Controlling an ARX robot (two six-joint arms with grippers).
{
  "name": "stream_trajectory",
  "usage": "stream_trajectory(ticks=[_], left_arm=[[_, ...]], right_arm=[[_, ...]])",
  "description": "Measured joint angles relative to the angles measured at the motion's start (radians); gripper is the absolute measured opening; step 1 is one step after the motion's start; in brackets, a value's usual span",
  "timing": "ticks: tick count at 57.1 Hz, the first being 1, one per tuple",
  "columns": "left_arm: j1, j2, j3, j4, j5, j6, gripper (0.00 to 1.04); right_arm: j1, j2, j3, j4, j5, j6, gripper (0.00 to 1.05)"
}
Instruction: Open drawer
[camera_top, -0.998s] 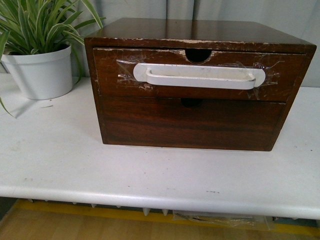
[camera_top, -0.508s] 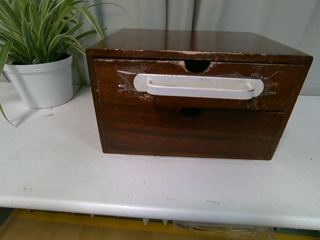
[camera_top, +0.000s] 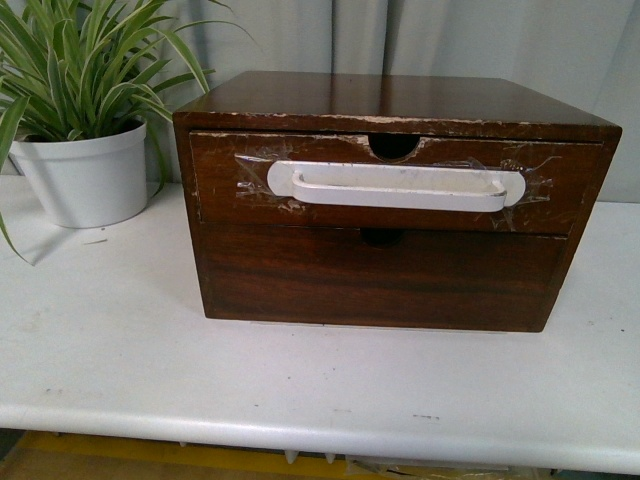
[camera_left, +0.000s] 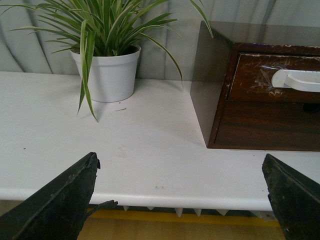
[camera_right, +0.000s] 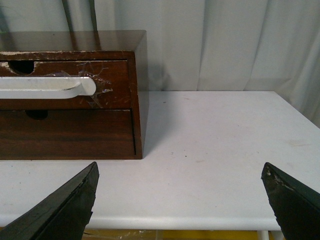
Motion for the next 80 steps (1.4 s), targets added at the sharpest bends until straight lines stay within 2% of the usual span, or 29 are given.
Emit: stream_trajectory(ticks=[9, 13, 15, 18, 20, 26, 33, 40, 51, 59, 69, 80], left_arm=[[0.0, 0.0, 0.0, 0.0, 0.0, 0.0, 0.99], [-0.008, 0.002, 0.0, -0.003, -0.011, 0.0, 0.99], [-0.049, 0.021, 0.001, -0.002, -0.137, 0.0, 0.99], [-0.109, 0.068, 0.003, 0.032, -0.257, 0.002, 0.99], [-0.137, 0.105, 0.008, 0.056, -0.267, 0.002, 0.99], [-0.185, 0.282, 0.061, 0.128, -0.135, 0.016, 0.99], [-0.19, 0.493, 0.13, 0.217, 0.016, 0.111, 0.99], [-0.193, 0.799, 0.269, 0.286, 0.112, 0.284, 0.99], [-0.235, 1.041, 0.444, 0.304, 0.229, 0.467, 0.99], [-0.261, 1.178, 0.594, 0.241, 0.321, 0.59, 0.99], [-0.27, 1.314, 0.758, 0.133, 0.424, 0.664, 0.99], [-0.285, 1.431, 0.917, 0.036, 0.436, 0.778, 0.99]], right_arm=[[0.0, 0.0, 0.0, 0.0, 0.0, 0.0, 0.96], [0.043, 0.035, 0.023, -0.069, 0.13, 0.033, 0.96], [0.071, 0.071, 0.04, -0.089, 0.203, 0.041, 0.96], [0.089, 0.117, 0.061, -0.096, 0.21, 0.041, 0.96], [0.089, 0.142, 0.076, -0.098, 0.191, 0.039, 0.96], [0.075, 0.256, 0.154, -0.097, 0.09, -0.008, 0.96], [0.084, 0.402, 0.239, -0.065, -0.002, -0.105, 0.96], [0.098, 0.624, 0.36, -0.038, -0.098, -0.253, 0.96], [0.093, 0.835, 0.482, -0.053, -0.209, -0.351, 0.96], [0.104, 0.945, 0.562, -0.098, -0.272, -0.415, 0.96], [0.131, 1.068, 0.652, -0.13, -0.291, -0.49, 0.96], [0.156, 1.191, 0.762, -0.16, -0.307, -0.55, 0.96]])
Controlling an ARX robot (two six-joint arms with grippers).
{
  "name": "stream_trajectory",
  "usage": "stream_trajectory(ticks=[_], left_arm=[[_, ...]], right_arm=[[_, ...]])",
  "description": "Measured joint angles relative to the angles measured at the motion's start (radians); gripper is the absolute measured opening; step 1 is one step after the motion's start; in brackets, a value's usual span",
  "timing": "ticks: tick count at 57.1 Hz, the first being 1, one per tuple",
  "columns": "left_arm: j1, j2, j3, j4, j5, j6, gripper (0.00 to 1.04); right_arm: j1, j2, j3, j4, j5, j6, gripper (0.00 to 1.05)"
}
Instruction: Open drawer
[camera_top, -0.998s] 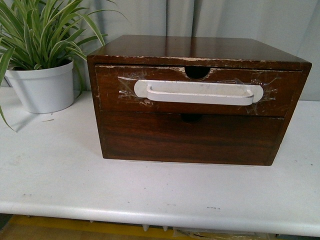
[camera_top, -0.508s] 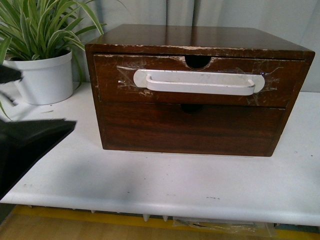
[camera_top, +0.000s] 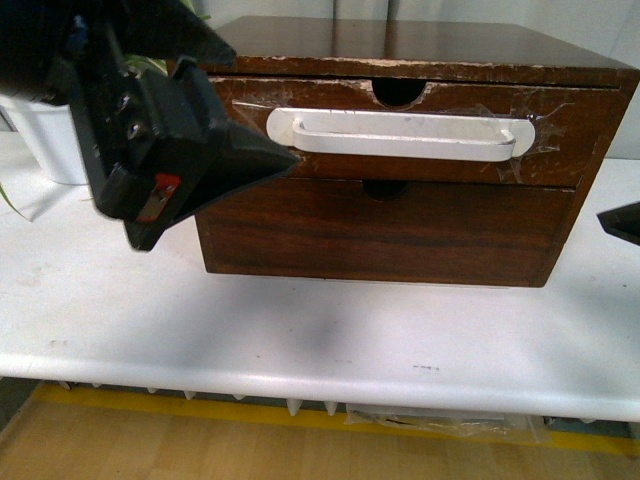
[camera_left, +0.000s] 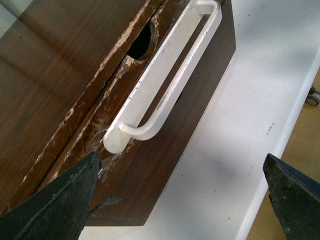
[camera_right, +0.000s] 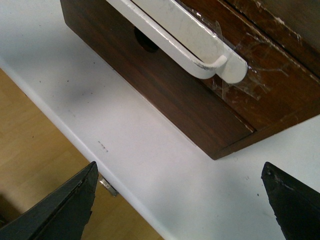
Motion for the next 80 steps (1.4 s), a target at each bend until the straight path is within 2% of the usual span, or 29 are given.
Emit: stream_trajectory(ticks=[12, 31, 48, 67, 80], left_arm=[[-0.027, 0.11, 0.149, -0.154, 0.018, 0.099, 0.99], [-0.05, 0.221, 0.28, -0.258, 0.011, 0.165, 0.99], [-0.074, 0.282, 0.346, -0.34, 0.007, 0.208, 0.99], [-0.075, 0.351, 0.397, -0.325, -0.043, 0.215, 0.99], [-0.053, 0.371, 0.416, -0.353, -0.034, 0.228, 0.99]], right_arm=[[0.042, 0.127, 0.105, -0.035, -0.016, -0.073, 0.96], [0.088, 0.206, 0.212, -0.118, -0.03, -0.133, 0.96], [0.073, 0.206, 0.214, -0.142, -0.057, -0.152, 0.96], [0.032, 0.206, 0.214, -0.133, -0.087, -0.159, 0.96], [0.029, 0.206, 0.203, -0.114, -0.101, -0.167, 0.96]])
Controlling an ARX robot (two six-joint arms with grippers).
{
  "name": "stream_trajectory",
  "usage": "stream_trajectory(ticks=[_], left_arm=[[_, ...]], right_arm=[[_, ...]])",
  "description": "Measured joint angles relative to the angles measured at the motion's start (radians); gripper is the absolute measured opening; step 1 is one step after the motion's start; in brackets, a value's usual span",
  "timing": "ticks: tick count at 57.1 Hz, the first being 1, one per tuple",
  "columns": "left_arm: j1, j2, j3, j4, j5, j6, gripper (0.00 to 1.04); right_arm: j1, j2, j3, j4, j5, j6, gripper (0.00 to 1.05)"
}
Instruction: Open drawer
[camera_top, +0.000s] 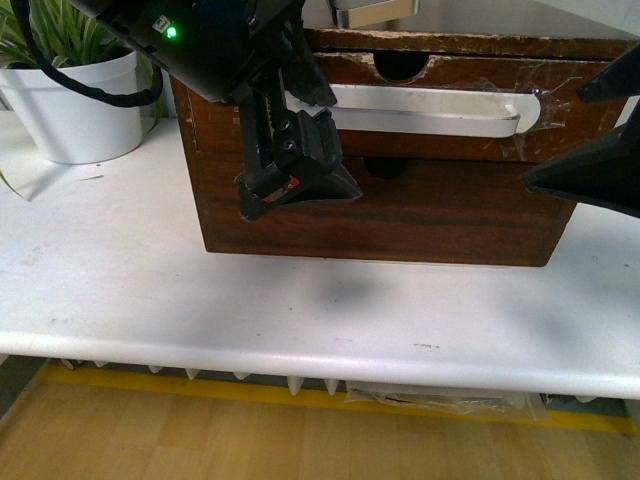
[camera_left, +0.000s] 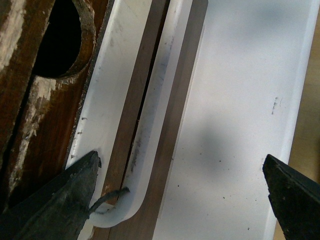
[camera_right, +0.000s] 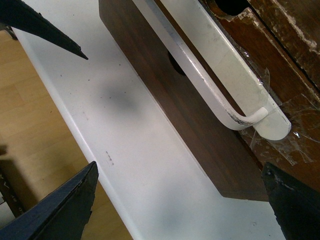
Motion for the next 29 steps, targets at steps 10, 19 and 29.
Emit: stream_trajectory(ticks=[10, 19, 29], left_arm=[[0.014, 0.008, 0.018, -0.042, -0.001, 0.049, 0.99], [0.019, 0.01, 0.035, -0.085, -0.002, 0.088, 0.99], [0.019, 0.01, 0.04, -0.104, -0.002, 0.107, 0.99]], right_arm=[[0.005, 0.016, 0.001, 0.01, -0.002, -0.007, 0.96], [0.018, 0.063, 0.027, 0.01, 0.007, -0.018, 0.96], [0.032, 0.117, 0.084, 0.01, 0.008, -0.022, 0.96]])
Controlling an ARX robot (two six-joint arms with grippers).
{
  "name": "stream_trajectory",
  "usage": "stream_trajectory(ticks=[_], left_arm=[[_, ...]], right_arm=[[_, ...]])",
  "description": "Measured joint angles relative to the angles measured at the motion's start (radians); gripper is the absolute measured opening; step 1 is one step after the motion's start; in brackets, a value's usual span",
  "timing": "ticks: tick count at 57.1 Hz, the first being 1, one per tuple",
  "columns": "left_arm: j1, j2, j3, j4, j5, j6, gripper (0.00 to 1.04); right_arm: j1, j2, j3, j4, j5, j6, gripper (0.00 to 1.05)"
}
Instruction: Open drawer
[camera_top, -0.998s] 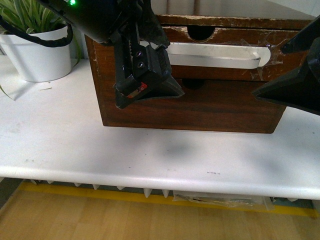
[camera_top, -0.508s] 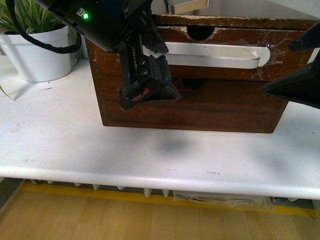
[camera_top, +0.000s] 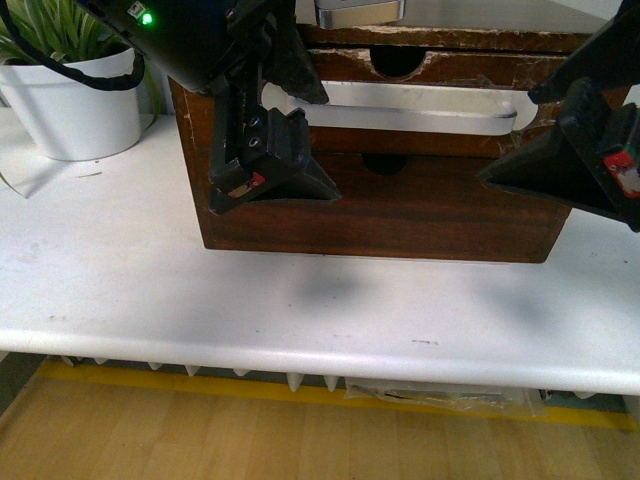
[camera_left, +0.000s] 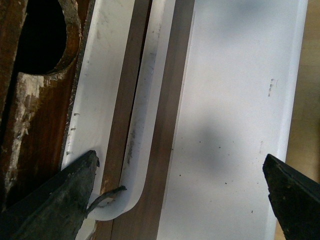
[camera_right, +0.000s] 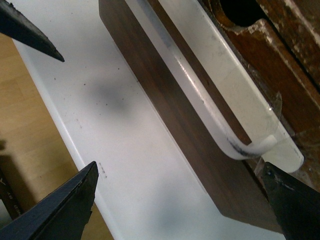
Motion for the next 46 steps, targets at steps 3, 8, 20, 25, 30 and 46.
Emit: stream_trajectory(ticks=[3, 8, 20, 25, 30, 46], left_arm=[[0.0, 0.0, 0.002, -0.002, 0.0, 0.003, 0.99], [0.0, 0.0, 0.002, -0.006, 0.003, 0.004, 0.99], [0.0, -0.002, 0.005, -0.015, 0.013, 0.005, 0.99], [0.0, -0.003, 0.005, -0.017, 0.014, 0.005, 0.99], [0.0, -0.003, 0.008, -0.021, 0.014, 0.005, 0.99], [0.0, -0.013, 0.014, -0.081, 0.032, 0.02, 0.99]], right_arm=[[0.005, 0.018, 0.019, -0.003, 0.0, -0.003, 0.96], [0.013, 0.045, 0.046, -0.007, -0.003, -0.004, 0.96], [0.035, 0.105, 0.097, -0.019, -0.014, -0.01, 0.96], [0.042, 0.122, 0.109, -0.02, -0.014, -0.011, 0.96], [0.047, 0.14, 0.116, -0.02, -0.014, -0.011, 0.96], [0.052, 0.168, 0.126, -0.041, -0.029, -0.066, 0.96]])
